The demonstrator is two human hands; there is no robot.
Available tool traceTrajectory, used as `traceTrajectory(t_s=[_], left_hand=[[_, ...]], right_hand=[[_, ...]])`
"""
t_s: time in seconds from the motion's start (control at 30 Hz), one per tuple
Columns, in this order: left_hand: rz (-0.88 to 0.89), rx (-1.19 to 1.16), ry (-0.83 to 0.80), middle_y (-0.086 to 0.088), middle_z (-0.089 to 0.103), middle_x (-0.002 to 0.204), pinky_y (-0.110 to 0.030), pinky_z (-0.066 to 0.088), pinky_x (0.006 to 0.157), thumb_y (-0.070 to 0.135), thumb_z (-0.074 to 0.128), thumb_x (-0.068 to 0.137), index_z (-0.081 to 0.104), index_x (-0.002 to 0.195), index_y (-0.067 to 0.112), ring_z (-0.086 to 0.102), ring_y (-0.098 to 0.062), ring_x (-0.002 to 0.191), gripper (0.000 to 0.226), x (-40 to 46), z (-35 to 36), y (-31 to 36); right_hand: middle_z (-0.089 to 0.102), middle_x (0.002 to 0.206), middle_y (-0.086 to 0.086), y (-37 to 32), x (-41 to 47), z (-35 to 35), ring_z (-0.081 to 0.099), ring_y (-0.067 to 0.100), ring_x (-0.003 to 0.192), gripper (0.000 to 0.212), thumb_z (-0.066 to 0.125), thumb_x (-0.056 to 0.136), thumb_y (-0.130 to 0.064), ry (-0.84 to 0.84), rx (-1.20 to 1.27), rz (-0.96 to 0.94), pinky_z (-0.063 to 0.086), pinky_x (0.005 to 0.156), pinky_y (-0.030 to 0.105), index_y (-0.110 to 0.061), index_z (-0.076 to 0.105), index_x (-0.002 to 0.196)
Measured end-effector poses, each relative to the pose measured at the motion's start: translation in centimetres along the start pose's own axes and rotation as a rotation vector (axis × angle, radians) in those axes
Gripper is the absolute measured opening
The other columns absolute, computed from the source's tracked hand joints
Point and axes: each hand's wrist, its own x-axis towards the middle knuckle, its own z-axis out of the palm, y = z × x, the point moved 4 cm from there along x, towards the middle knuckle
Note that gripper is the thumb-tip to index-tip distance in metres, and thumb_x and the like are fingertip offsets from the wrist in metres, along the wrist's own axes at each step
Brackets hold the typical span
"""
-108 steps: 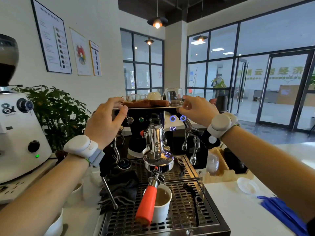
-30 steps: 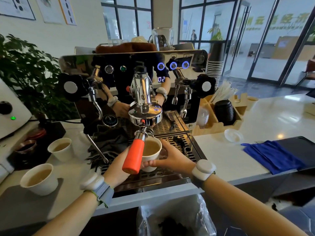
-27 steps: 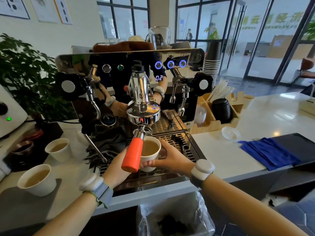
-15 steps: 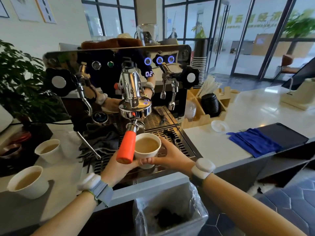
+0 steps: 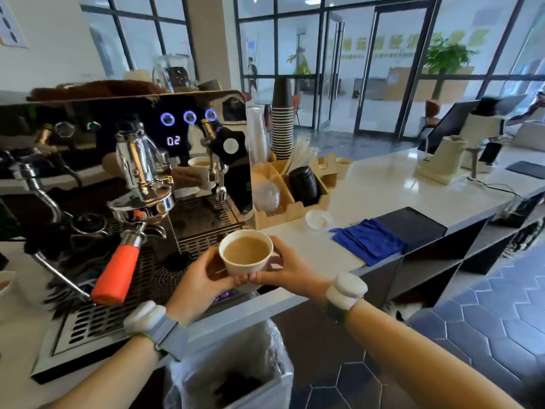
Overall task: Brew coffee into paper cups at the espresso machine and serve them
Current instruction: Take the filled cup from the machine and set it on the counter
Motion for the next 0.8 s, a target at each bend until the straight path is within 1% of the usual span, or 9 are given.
traceTrajectory(t_s=[0.07, 0.17, 0.23, 0.33, 0.47, 0.53, 0.63, 0.7, 0.8], left_hand=[[0.004, 0.008, 0.001, 0.007, 0.071, 0.108, -0.025, 0.053, 0.085, 0.034, 0.084, 0.056, 0.058, 0.115, 0.024, 0.064, -0.005, 0.104, 0.065, 0.5, 1.8, 0.3], [0.021, 0.003, -0.012, 0.006, 0.070, 0.108, -0.020, 0.052, 0.081, 0.032, 0.084, 0.056, 0.057, 0.118, 0.020, 0.064, -0.004, 0.103, 0.068, 2.1, 6.5, 1.5], [0.028, -0.021, -0.029, 0.004, 0.070, 0.106, -0.015, 0.051, 0.076, 0.024, 0.083, 0.058, 0.057, 0.116, 0.019, 0.064, -0.004, 0.102, 0.064, 3.1, 9.3, 2.1], [0.027, -0.041, -0.050, 0.001, 0.069, 0.109, -0.017, 0.052, 0.077, 0.022, 0.082, 0.057, 0.056, 0.113, 0.020, 0.065, -0.005, 0.102, 0.062, 4.3, 12.3, 2.6], [0.041, -0.051, -0.054, 0.005, 0.068, 0.110, -0.018, 0.053, 0.079, 0.027, 0.082, 0.056, 0.056, 0.110, 0.027, 0.065, -0.006, 0.102, 0.060, 6.1, 16.5, 3.3], [0.051, -0.042, -0.054, 0.007, 0.066, 0.112, -0.023, 0.053, 0.083, 0.028, 0.081, 0.057, 0.055, 0.111, 0.026, 0.064, -0.009, 0.104, 0.060, 7.2, 18.8, 3.7], [0.084, -0.005, -0.067, 0.009, 0.065, 0.113, -0.025, 0.053, 0.085, 0.032, 0.078, 0.059, 0.053, 0.116, 0.024, 0.062, -0.009, 0.106, 0.063, 8.5, 21.5, 4.4], [0.097, 0.015, -0.063, 0.003, 0.064, 0.117, -0.034, 0.052, 0.091, 0.030, 0.078, 0.062, 0.052, 0.122, 0.018, 0.061, -0.013, 0.109, 0.067, 9.5, 22.9, 4.7], [0.110, 0.026, -0.095, 0.001, 0.063, 0.121, -0.035, 0.051, 0.093, 0.024, 0.077, 0.068, 0.051, 0.126, 0.017, 0.059, -0.015, 0.111, 0.065, 11.6, 25.7, 4.9]], right_hand=[[0.051, 0.126, -0.011, 0.4, -0.5, -1.9, 0.052, 0.011, 0.115, 0.064, 0.077, 0.076, -0.025, 0.000, -0.002, 0.005, 0.050, 0.089, 0.021, -0.027, 0.043, 0.131], [0.052, 0.131, -0.008, 1.9, -1.8, -6.5, 0.053, 0.010, 0.116, 0.067, 0.077, 0.077, -0.028, 0.015, -0.025, -0.001, 0.050, 0.090, 0.018, -0.024, 0.042, 0.134], [0.052, 0.131, -0.012, 2.8, -2.5, -9.1, 0.053, 0.006, 0.116, 0.069, 0.077, 0.076, -0.036, 0.030, -0.081, -0.003, 0.049, 0.089, 0.014, -0.029, 0.041, 0.135], [0.049, 0.129, -0.022, 3.9, -3.2, -12.0, 0.053, 0.007, 0.118, 0.069, 0.075, 0.073, -0.046, 0.009, -0.082, 0.023, 0.050, 0.093, 0.023, -0.042, 0.038, 0.131], [0.049, 0.125, -0.026, 5.4, -4.3, -16.0, 0.052, 0.003, 0.116, 0.068, 0.075, 0.076, -0.042, 0.038, -0.058, 0.051, 0.048, 0.085, 0.011, -0.043, 0.036, 0.132], [0.049, 0.123, -0.027, 6.0, -4.8, -18.2, 0.052, 0.004, 0.116, 0.066, 0.074, 0.076, -0.040, 0.059, -0.069, 0.054, 0.047, 0.084, 0.012, -0.046, 0.036, 0.130], [0.052, 0.127, -0.019, 7.1, -5.3, -21.0, 0.053, 0.007, 0.118, 0.066, 0.075, 0.078, -0.034, 0.092, -0.067, 0.068, 0.048, 0.092, 0.020, -0.039, 0.038, 0.132], [0.052, 0.132, -0.012, 7.8, -5.4, -22.4, 0.054, 0.010, 0.120, 0.069, 0.075, 0.078, -0.032, 0.115, -0.061, 0.089, 0.049, 0.097, 0.027, -0.031, 0.039, 0.136], [0.053, 0.131, -0.013, 8.9, -5.7, -25.2, 0.055, 0.009, 0.118, 0.072, 0.075, 0.078, -0.027, 0.141, -0.021, 0.121, 0.050, 0.095, 0.027, -0.028, 0.037, 0.139]])
